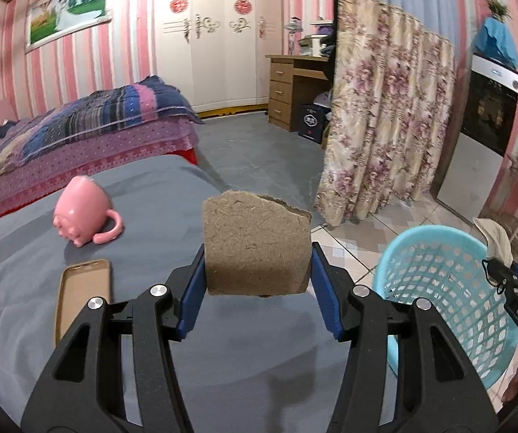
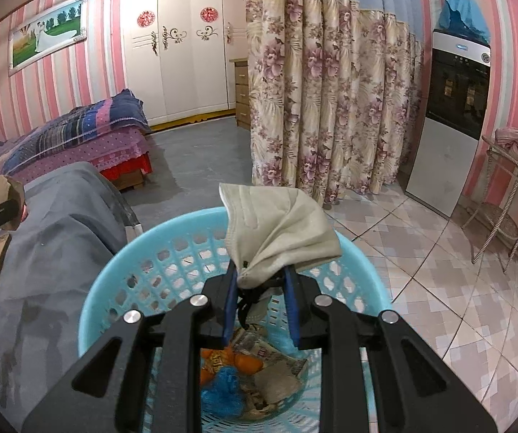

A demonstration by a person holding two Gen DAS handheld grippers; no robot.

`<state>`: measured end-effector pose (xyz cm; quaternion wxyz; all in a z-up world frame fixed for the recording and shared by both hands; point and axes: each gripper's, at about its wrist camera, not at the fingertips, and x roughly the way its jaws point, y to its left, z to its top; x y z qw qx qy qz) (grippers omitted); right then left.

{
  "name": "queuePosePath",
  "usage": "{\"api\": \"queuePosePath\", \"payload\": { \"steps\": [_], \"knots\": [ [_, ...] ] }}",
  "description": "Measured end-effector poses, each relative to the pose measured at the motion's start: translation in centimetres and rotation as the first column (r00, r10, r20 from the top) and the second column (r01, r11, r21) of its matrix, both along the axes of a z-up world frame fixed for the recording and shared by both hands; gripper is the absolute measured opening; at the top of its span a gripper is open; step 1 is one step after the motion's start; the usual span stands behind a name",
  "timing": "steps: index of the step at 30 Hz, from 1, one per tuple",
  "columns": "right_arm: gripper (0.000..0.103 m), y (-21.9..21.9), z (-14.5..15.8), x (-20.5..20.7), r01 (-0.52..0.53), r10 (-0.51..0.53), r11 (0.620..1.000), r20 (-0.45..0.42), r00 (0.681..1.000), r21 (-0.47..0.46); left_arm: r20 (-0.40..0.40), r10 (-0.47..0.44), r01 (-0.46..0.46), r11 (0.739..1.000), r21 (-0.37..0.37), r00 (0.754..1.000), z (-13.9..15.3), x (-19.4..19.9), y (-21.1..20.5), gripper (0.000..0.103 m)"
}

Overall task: Collect trash
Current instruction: 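Carry the cardboard tube in the left tool while the right tool carries the cloth to the basket, then open the left tool to drop the tube while the right tool drops the cloth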

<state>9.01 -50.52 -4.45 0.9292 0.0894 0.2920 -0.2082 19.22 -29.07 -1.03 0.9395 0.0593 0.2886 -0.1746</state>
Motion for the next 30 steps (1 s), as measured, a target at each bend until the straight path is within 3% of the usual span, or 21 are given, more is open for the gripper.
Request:
{"api": "queuePosePath", "payload": {
  "steps": [5,10,17,26,30],
  "knots": [
    [0.023,-1.1,0.0,-1.2,0.024,-0.024,1.000,0.000,1.000,0.003,0.028,-0.040,0.039,0.999,0.037,0.999,-0.4,-0.6,-1.3,0.053],
    [0.023,-0.9,0.5,-1.6,0.010,-0.010,1.000,0.011,1.000,-0.012,0.035,-0.064,0.063,0.998,0.028,0.997,-0.6,-0.3,-0.8,0.053],
    [0.023,-0.6,0.6,-1.6,-0.013,0.013,1.000,0.039,0.999,-0.001,-0.011,-0.108,0.107,0.992,-0.069,0.994,-1.5,0.4,-0.6,0.053],
    [0.023,-2.2,-0.6,-3.2,0.028,-0.028,1.000,0.024,0.999,0.014,-0.063,-0.279,0.266,0.949,-0.169,0.958,-3.0,-1.5,-5.0,0.053],
    [0.023,-2.7,-1.0,-4.6,0.058,-0.058,0.998,0.022,0.998,0.015,-0.070,-0.333,0.320,0.936,-0.146,0.940,-3.9,-3.0,-7.9,0.053]
  ]
}}
